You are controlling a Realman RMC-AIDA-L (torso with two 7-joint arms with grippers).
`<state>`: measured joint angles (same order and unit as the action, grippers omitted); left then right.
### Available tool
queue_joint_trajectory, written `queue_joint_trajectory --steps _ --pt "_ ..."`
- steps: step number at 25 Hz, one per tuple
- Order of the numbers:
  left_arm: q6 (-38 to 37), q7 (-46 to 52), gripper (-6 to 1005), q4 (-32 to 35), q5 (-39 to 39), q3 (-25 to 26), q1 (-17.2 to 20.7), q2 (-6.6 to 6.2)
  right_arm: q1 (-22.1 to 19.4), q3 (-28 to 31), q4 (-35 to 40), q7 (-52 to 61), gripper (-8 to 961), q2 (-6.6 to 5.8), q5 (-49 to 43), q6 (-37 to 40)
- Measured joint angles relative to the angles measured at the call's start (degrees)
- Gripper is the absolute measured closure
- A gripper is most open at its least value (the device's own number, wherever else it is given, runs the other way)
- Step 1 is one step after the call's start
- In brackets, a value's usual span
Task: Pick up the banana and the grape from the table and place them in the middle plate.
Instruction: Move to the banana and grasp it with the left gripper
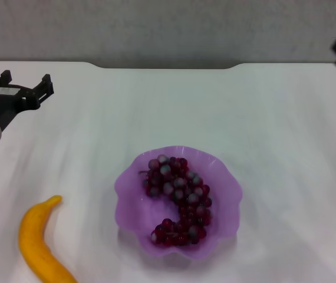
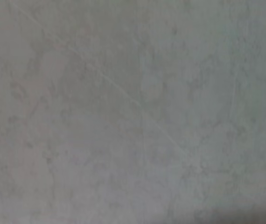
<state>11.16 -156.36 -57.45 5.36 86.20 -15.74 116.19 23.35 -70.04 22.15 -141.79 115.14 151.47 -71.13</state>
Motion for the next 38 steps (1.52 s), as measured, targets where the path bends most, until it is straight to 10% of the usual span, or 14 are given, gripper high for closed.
queue_joint_trajectory --steps 11,22,31,38 --pt "-17.2 -0.1 161 -12.8 4.9 -3.0 2.6 -0.31 -0.3 2.6 -6.3 -3.8 66 0.09 6.4 -0.3" --pt "-52.4 -6.6 169 -37.6 -7.4 -8.4 4.4 -7.41 -0.9 2.6 -7.7 -4.0 69 0.09 6.4 -0.4" --pt "-76.8 -6.7 177 -48.2 -0.5 -14.9 5.2 -7.14 -1.3 2.5 -8.4 -4.0 71 0.24 6.4 -0.6" --pt "-82.2 -6.7 182 -46.6 -1.0 -19.2 3.8 -6.59 -1.9 2.6 -8.6 -3.9 71 0.26 6.6 -1.4"
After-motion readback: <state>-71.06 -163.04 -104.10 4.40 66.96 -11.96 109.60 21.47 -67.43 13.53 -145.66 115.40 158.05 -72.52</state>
